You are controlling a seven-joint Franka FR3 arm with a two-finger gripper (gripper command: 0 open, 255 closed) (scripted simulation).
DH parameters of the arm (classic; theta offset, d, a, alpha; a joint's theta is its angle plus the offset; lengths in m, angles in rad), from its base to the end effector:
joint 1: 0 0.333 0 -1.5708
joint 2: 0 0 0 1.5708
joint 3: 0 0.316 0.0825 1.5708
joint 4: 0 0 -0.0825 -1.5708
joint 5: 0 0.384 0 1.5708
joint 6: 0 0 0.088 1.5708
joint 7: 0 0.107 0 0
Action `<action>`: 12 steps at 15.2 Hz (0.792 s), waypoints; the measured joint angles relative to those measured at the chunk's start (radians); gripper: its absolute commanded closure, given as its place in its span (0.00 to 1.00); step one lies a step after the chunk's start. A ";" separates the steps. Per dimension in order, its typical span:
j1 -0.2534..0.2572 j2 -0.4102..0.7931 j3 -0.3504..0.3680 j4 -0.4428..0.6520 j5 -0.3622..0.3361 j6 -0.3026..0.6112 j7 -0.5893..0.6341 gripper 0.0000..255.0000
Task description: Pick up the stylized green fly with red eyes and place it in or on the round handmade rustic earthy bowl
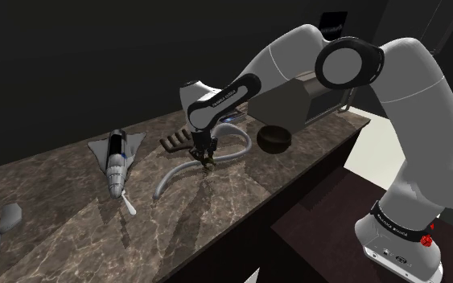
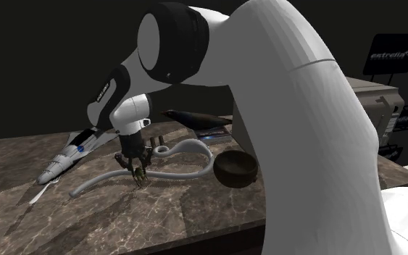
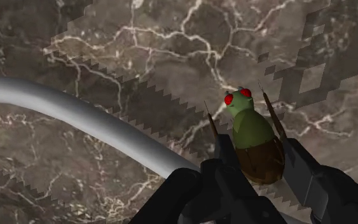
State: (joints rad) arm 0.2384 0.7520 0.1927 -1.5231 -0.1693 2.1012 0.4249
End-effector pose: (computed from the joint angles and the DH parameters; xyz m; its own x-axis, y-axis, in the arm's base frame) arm 0.6395 0.2644 0.2080 0.9880 0.0579 -0.1431 0.0676 -0.9957 0.0640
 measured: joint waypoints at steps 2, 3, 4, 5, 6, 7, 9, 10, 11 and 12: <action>0.000 0.000 0.000 0.001 0.000 0.000 0.000 1.00; 0.000 0.001 -0.001 0.002 -0.001 -0.001 0.000 1.00; 0.000 0.001 -0.001 0.003 -0.001 -0.001 0.001 1.00; 0.000 0.001 -0.001 0.003 -0.001 -0.002 0.001 1.00; 0.001 0.002 -0.001 0.004 -0.001 -0.002 0.001 1.00; 0.001 0.002 -0.001 0.005 -0.001 -0.003 0.001 1.00; -0.001 -0.003 0.000 0.001 0.000 -0.005 0.000 1.00; -0.001 -0.008 0.001 0.001 0.001 -0.011 -0.001 1.00; -0.002 -0.018 0.002 -0.001 0.003 -0.019 -0.001 1.00; -0.003 -0.027 0.003 -0.004 0.004 -0.024 -0.002 1.00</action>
State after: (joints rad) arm 0.2358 0.7249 0.1960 -1.5272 -0.1650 2.0770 0.4231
